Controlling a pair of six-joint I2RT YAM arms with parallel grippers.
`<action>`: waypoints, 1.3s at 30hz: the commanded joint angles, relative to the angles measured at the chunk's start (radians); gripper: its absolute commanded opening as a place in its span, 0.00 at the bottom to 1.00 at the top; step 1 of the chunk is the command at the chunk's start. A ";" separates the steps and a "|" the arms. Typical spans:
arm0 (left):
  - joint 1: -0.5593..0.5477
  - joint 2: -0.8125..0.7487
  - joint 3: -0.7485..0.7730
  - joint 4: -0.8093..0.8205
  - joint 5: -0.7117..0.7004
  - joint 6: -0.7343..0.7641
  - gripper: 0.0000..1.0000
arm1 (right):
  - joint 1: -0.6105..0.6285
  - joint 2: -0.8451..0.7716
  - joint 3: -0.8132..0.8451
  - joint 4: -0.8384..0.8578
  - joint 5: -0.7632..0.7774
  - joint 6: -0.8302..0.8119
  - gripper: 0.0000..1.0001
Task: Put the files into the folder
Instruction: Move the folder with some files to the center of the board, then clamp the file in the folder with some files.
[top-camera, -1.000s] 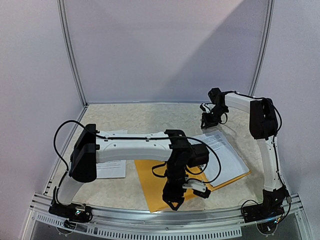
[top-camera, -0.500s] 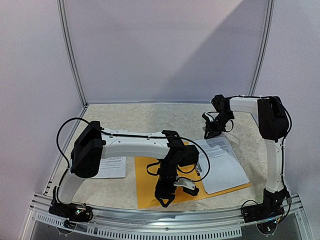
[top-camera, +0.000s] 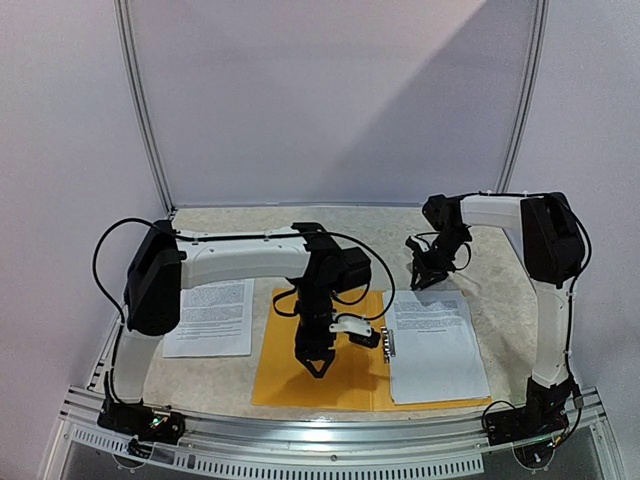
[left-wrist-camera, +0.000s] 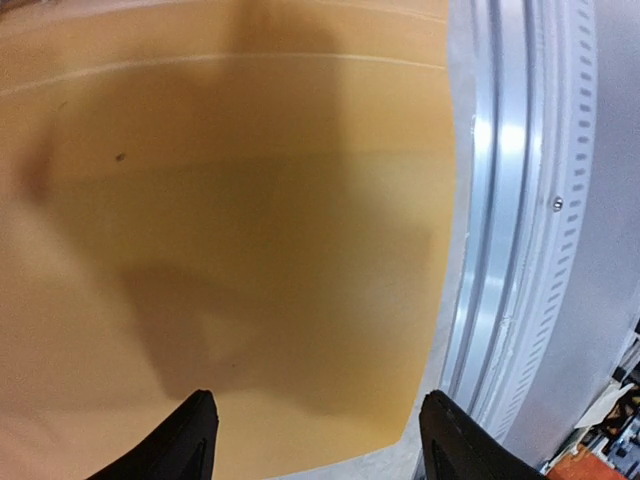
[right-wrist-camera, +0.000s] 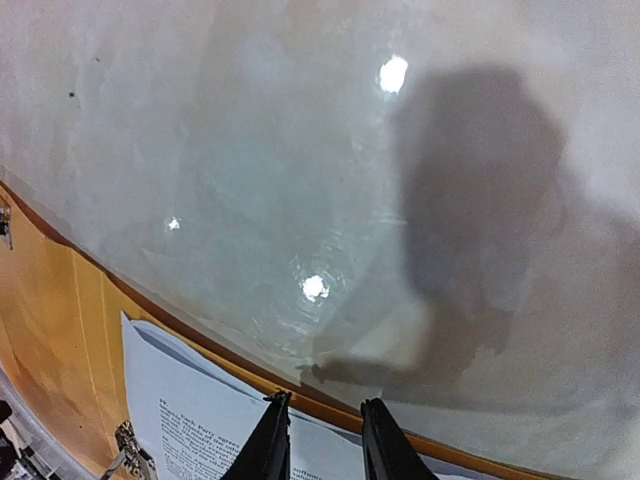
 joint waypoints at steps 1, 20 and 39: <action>0.149 0.026 0.060 0.097 -0.067 -0.139 0.72 | 0.009 -0.142 0.041 0.088 0.052 -0.048 0.29; 0.321 0.020 0.034 0.209 -0.083 -0.303 0.71 | 0.378 -0.946 -0.776 0.482 -0.181 -1.046 0.41; 0.360 -0.031 -0.137 0.294 -0.152 -0.277 0.71 | 0.476 -0.804 -0.717 0.493 -0.052 -0.817 0.32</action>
